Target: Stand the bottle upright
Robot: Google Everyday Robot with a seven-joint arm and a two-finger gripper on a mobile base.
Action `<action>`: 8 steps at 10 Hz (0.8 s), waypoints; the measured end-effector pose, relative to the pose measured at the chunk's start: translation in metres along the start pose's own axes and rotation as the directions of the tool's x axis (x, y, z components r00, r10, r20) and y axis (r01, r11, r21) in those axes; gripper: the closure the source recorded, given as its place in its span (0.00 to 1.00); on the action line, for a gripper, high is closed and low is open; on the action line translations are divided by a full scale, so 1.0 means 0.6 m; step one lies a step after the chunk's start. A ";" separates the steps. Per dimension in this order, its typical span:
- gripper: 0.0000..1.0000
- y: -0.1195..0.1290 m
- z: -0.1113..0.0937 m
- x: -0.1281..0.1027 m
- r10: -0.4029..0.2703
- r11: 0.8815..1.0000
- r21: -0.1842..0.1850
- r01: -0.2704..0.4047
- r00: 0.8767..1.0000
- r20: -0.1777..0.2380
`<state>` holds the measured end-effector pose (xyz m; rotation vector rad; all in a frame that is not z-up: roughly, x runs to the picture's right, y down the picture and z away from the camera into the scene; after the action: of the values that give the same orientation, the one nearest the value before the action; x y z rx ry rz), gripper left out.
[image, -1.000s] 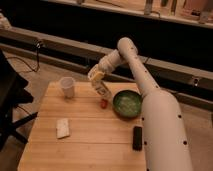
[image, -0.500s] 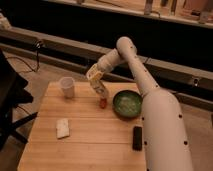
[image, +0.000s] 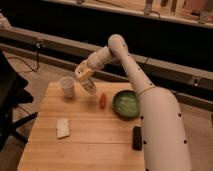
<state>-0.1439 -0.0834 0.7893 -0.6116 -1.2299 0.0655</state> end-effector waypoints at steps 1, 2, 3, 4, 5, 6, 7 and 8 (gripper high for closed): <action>1.00 0.001 0.004 0.012 -0.003 1.000 0.003 0.003 0.997 0.071; 1.00 0.004 0.003 0.029 0.006 1.000 0.009 -0.007 0.993 0.114; 1.00 0.005 0.002 0.035 0.013 1.000 0.011 -0.014 0.992 0.122; 1.00 0.007 0.004 0.040 0.016 1.000 0.013 -0.018 0.993 0.119; 1.00 0.009 0.003 0.044 0.029 0.999 0.017 -0.031 0.995 0.096; 0.96 0.012 0.001 0.051 0.050 0.998 0.022 -0.052 0.996 0.067; 0.88 0.015 -0.002 0.058 0.069 0.997 0.028 -0.070 0.997 0.045; 0.74 0.019 -0.004 0.066 0.094 0.995 0.034 -0.095 0.995 0.020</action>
<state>-0.1249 -0.0602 0.8175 -0.6395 -1.2152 0.1722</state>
